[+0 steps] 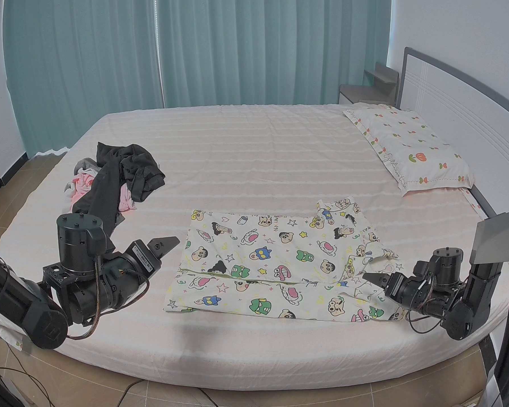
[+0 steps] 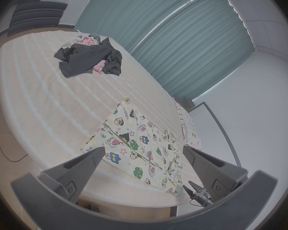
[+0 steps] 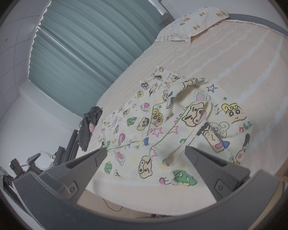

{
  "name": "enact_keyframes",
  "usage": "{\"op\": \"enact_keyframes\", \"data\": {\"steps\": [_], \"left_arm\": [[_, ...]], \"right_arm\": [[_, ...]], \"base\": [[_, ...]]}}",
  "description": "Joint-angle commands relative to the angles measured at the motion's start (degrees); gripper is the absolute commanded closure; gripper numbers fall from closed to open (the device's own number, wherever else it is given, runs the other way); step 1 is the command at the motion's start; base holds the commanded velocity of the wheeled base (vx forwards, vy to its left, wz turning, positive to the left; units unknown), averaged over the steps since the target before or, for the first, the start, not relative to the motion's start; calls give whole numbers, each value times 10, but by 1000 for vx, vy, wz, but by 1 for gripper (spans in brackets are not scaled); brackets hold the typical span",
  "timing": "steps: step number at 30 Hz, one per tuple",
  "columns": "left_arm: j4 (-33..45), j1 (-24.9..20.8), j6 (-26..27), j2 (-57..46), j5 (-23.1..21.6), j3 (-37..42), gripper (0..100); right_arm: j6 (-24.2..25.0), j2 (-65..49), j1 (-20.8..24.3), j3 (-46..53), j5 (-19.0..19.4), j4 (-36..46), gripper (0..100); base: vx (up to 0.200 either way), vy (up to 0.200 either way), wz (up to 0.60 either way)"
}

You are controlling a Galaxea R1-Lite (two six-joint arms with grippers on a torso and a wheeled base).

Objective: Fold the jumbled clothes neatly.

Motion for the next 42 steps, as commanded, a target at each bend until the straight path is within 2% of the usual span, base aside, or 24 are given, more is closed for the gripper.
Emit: {"op": "enact_keyframes", "data": {"steps": [1,5,13,22,34,42], "left_arm": [[-7,-9,-6,-2,0,12,0],[-7,-8,-7,-2,1,17,0],[-7,-9,-7,-25,0,30,0],[-7,-13,-8,-26,0,33,0],[-7,-15,-15,-27,1,37,0],[-8,-15,-15,-28,1,37,0]], "right_arm": [[1,48,-9,-51,-8,36,0],[0,61,-11,-100,-42,79,0],[-1,59,-34,-157,-70,159,0],[-3,49,-64,-153,-74,164,0],[-5,66,-56,-207,-76,226,0],[-23,85,-44,-240,-107,237,0]], "base": [[0,0,0],[0,0,0],[0,0,0],[0,0,0],[0,0,0],[0,0,0]]}}
